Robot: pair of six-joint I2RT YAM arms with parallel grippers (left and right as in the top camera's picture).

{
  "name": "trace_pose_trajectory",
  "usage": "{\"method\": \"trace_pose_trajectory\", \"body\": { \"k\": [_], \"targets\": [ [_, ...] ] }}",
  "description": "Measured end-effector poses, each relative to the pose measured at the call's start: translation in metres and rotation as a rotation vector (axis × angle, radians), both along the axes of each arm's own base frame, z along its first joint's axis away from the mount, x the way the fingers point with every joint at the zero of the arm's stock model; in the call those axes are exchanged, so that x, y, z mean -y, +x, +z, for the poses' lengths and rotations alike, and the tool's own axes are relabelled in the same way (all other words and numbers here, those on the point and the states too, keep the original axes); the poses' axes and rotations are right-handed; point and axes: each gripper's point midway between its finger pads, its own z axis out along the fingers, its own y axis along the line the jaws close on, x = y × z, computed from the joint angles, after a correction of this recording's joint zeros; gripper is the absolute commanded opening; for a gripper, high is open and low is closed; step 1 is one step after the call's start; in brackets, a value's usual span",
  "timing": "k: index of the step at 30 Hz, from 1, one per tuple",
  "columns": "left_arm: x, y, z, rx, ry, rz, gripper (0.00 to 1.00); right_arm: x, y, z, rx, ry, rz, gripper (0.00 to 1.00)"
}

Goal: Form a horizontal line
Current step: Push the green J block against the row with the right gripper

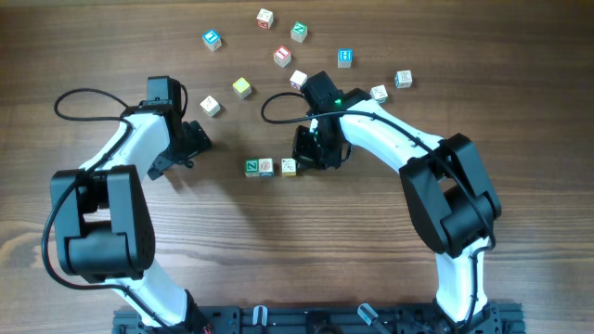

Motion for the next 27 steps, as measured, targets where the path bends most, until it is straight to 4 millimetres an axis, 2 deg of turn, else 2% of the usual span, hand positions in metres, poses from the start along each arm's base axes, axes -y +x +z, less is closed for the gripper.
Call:
{"method": "trace_pose_trajectory", "body": {
  "k": [6,13,21,25,27],
  "targets": [
    [0.000,0.000,0.000,0.000,0.000,0.000,1.00,-0.011,-0.005,0.001,-0.019,0.007,-0.031,0.05],
    [0.000,0.000,0.000,0.000,0.000,0.000,1.00,-0.005,-0.003,-0.002,-0.003,-0.028,-0.033,0.05],
    [0.000,0.000,0.000,0.000,0.000,0.000,1.00,-0.015,0.010,0.001,0.040,0.014,-0.064,0.06],
    [0.000,0.000,0.000,0.000,0.000,0.000,1.00,-0.013,0.008,0.000,0.027,0.003,-0.067,0.05],
    [0.000,0.000,0.000,0.000,0.000,0.000,1.00,-0.003,0.000,-0.004,0.000,-0.049,-0.071,0.05]
  ]
}}
